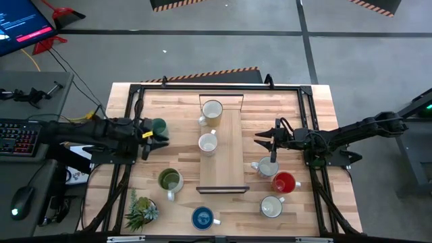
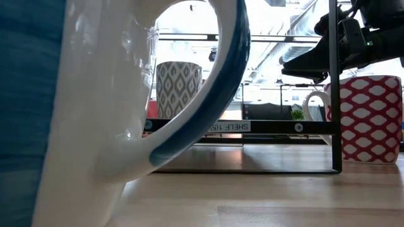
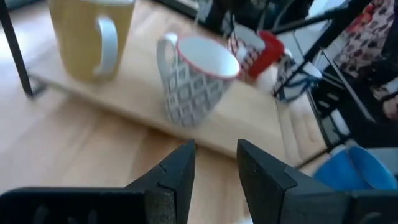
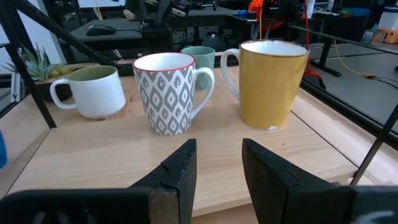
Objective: Place coffee mugs
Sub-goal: Put the white and red patterned mug on the shelf
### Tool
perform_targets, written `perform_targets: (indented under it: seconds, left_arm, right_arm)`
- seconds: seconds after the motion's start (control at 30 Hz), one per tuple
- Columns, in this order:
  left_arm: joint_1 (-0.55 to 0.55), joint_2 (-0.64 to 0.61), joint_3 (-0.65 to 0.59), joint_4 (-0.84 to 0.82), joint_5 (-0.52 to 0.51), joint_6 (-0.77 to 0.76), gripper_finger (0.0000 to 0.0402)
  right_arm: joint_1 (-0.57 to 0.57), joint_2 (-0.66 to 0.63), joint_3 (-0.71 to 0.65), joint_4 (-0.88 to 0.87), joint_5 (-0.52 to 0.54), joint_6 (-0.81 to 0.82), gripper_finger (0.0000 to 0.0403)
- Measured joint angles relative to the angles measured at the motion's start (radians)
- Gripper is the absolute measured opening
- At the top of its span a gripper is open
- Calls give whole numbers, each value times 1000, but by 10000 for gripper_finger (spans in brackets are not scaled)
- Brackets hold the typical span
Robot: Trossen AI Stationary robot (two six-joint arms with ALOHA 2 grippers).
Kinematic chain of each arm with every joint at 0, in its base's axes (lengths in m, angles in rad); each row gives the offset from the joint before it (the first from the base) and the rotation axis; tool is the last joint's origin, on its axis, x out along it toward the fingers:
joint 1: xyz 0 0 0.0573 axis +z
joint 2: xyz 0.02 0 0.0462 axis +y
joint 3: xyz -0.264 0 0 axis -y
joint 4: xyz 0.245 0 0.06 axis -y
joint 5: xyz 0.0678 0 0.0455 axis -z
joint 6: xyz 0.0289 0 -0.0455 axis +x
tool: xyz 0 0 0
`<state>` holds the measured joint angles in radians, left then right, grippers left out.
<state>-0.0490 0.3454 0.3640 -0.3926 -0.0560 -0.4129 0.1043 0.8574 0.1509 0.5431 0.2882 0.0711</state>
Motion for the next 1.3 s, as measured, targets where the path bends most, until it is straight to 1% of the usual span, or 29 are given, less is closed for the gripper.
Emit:
perform_targets:
  seconds: [0.2, 0.4, 0.63, 0.8, 0.9, 0.97, 1.0, 1.07, 1.17, 1.23, 1.3]
  left_arm:
    - [0, 0, -119, 229, -10, 51, 110]
    - [0, 0, -192, 370, -2, 87, 110]
    - [0, 0, -206, 355, 0, 122, 110]
    - [0, 7, -206, 336, -75, 129, 110]
    - [0, 8, -206, 343, -89, 157, 110]
    - [0, 9, -206, 344, -89, 163, 110]
    - [0, 9, -206, 344, -89, 163, 110]
    - [0, 9, -206, 343, -89, 163, 110]
    - [0, 9, -206, 339, -89, 164, 110]
    - [1, 9, -206, 338, -90, 164, 110]
    - [0, 9, -206, 338, -90, 164, 110]
  right_arm:
    - [0, 0, 0, 10, 0, -5, 112]
    - [0, 0, 0, 132, -4, -86, 112]
    - [0, 0, 0, 137, -8, -90, 112]
    - [0, 0, 0, 135, 4, -98, 112]
    - [0, -1, 16, 101, 18, -98, 112]
    - [0, -1, 70, 0, 19, -97, 112]
    - [0, -2, 115, -97, 18, -94, 112]
    - [0, -1, 232, -389, 4, -56, 112]
    - [0, 2, 432, -805, -75, 16, 112]
    - [4, 2, 549, -999, -91, 54, 112]
    - [12, 1, 649, -1146, -91, 93, 112]
